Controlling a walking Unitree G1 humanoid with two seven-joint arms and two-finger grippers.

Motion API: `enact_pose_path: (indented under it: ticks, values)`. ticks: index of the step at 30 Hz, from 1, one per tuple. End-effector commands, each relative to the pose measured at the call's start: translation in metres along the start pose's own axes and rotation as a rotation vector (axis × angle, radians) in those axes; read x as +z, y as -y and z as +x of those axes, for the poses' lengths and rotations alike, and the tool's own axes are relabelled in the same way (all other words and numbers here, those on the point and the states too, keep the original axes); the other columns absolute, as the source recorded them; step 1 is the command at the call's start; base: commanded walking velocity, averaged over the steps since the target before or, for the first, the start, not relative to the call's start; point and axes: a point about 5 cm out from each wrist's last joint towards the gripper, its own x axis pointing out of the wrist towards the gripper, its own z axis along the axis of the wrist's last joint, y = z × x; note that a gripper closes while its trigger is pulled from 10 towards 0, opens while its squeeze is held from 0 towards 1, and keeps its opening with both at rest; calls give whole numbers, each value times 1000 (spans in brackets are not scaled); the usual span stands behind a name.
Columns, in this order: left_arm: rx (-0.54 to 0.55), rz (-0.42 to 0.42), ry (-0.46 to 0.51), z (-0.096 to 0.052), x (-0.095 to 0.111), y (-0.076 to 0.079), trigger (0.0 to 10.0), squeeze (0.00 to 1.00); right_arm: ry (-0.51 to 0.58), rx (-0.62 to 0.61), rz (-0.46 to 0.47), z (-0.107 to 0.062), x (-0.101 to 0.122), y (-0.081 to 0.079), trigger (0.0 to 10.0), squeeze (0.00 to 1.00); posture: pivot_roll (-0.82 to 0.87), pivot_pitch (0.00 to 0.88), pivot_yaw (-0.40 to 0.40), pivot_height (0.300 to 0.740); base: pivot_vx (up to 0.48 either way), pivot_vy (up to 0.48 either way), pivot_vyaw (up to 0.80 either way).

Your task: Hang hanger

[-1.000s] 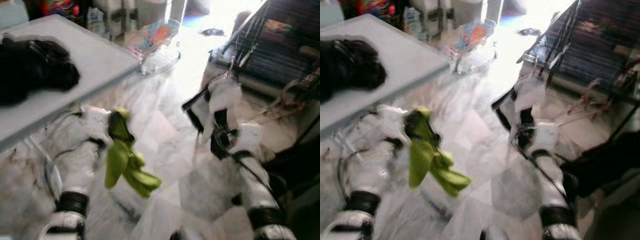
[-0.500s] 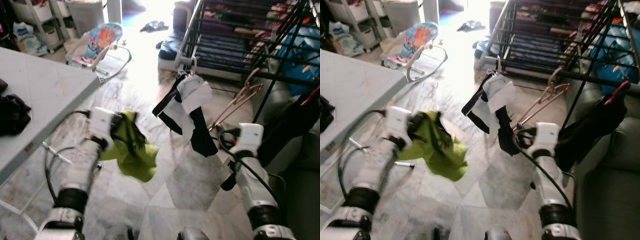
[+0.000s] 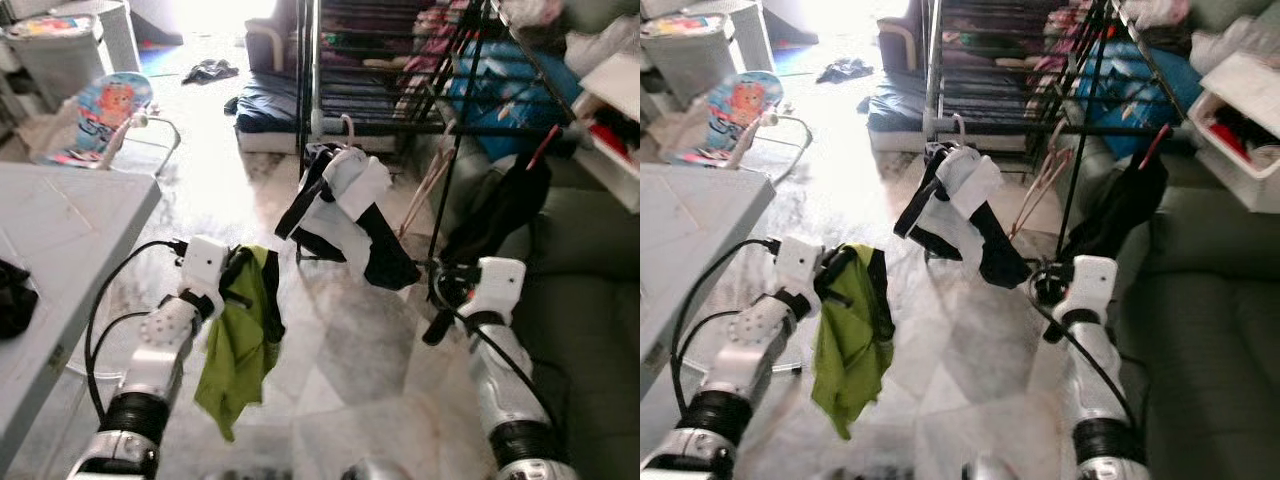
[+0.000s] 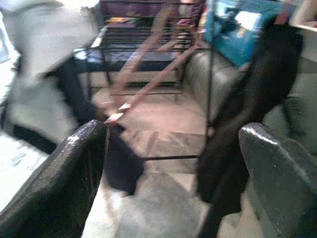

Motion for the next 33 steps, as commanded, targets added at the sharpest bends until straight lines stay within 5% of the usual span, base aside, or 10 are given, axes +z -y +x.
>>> enact_pose_path:
  ticks: [1, 23, 33]
  values:
    - [-7, 21, 51, 3, 10, 0, 10000, 0, 39, 6, -14, 5, 11, -1, 10000, 0, -82, 0, -24, 740, 0, 0, 0]
    - [4, -5, 90, 3, 17, -4, 10000, 0, 41, -18, -26, 6, 11, 2, 10000, 0, -81, 0, -23, 740, 358, 0, 0]
    - [-5, -2, 88, 3, 16, -1, 10000, 0, 43, -43, -42, 7, 12, 5, 10000, 0, -80, 0, -24, 740, 390, 279, 0]
